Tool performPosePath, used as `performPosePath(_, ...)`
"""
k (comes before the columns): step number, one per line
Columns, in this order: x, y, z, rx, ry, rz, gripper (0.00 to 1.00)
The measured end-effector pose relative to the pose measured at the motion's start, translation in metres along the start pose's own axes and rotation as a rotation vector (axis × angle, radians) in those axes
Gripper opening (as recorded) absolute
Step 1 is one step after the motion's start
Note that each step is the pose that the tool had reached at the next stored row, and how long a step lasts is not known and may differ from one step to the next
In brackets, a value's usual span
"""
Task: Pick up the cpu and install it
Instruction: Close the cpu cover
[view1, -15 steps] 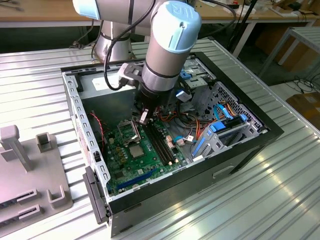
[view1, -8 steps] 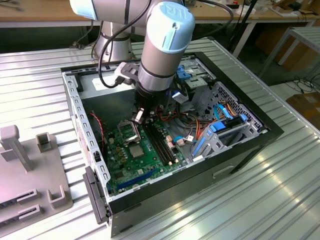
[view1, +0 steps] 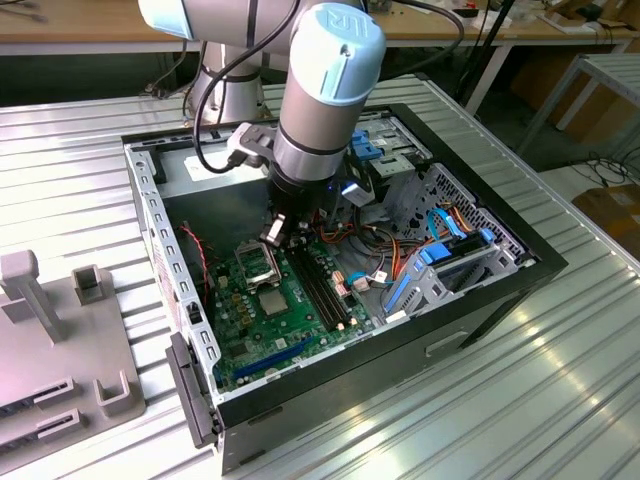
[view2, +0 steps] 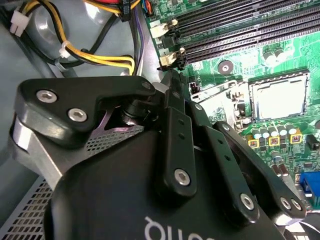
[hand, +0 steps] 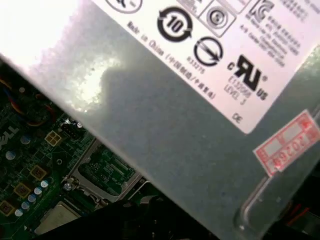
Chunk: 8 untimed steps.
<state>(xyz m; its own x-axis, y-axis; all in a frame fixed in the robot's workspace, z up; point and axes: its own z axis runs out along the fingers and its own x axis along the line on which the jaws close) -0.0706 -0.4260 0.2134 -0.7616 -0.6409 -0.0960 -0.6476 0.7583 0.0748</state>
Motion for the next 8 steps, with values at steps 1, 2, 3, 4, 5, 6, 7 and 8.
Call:
performPosePath(1,0.0,0.0,0.0,0.0007,-0.0006,0.007,0.11)
performPosePath(2,0.0,0.0,0.0,0.0012,-0.001,0.013,0.11)
performPosePath(3,-0.0001,0.0001,0.0001,0.0017,-0.0015,0.018,0.11)
performPosePath(4,-0.0002,0.0002,0.0002,0.002,-0.0019,0.023,0.11)
performPosePath(5,-0.0002,0.0002,0.0003,0.0023,-0.002,0.025,0.11)
performPosePath(6,-0.0003,0.0003,0.0005,0.0023,-0.002,0.025,0.11)
performPosePath(7,-0.0003,0.0003,0.0008,0.0021,-0.0022,0.025,0.11)
performPosePath(8,-0.0002,0.0003,0.001,0.0017,-0.0025,0.025,0.11)
